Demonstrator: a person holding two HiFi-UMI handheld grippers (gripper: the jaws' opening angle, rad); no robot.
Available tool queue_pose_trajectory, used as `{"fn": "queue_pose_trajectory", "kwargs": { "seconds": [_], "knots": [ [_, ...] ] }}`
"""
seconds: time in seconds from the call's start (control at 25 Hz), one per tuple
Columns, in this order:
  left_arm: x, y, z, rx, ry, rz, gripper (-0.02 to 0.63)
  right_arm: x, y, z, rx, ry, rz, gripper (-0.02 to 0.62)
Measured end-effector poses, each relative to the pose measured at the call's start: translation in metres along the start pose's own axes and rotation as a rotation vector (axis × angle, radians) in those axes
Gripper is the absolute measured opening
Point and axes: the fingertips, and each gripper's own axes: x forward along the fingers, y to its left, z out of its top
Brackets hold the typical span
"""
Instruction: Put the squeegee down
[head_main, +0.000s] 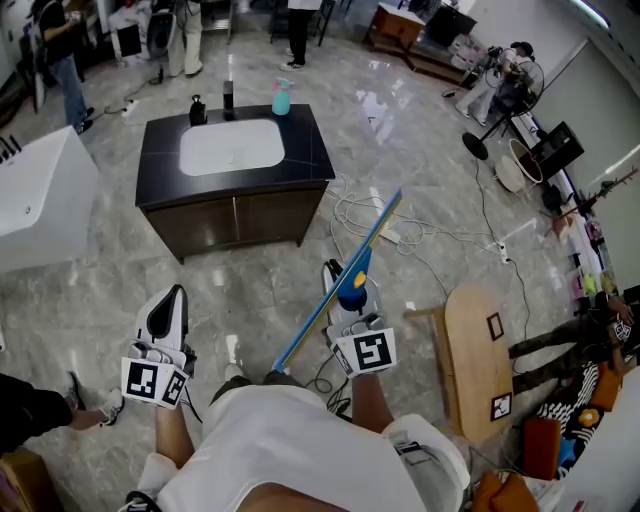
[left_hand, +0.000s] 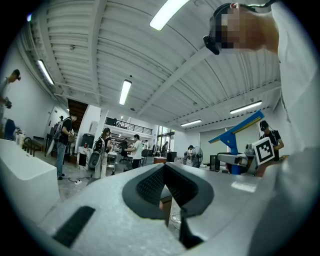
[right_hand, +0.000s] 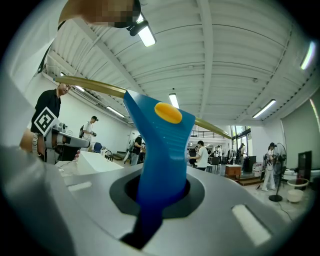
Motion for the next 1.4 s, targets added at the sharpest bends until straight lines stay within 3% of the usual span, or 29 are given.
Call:
{"fn": "queue_pose_trajectory", "kwargs": {
  "seconds": [0.76, 1.4],
  "knots": [
    [0.015, -0.010, -0.005, 0.004, 0.009, 0.003, 0.006, 0.004, -0.010, -0.011, 0.018, 0.001, 0.024, 0.037],
    [0.074, -0.050, -0.020, 0.019, 0.025, 0.026, 0.006, 0.017, -0.069, -0.034, 0.050, -0.020, 0.080, 0.037]
  ]
}}
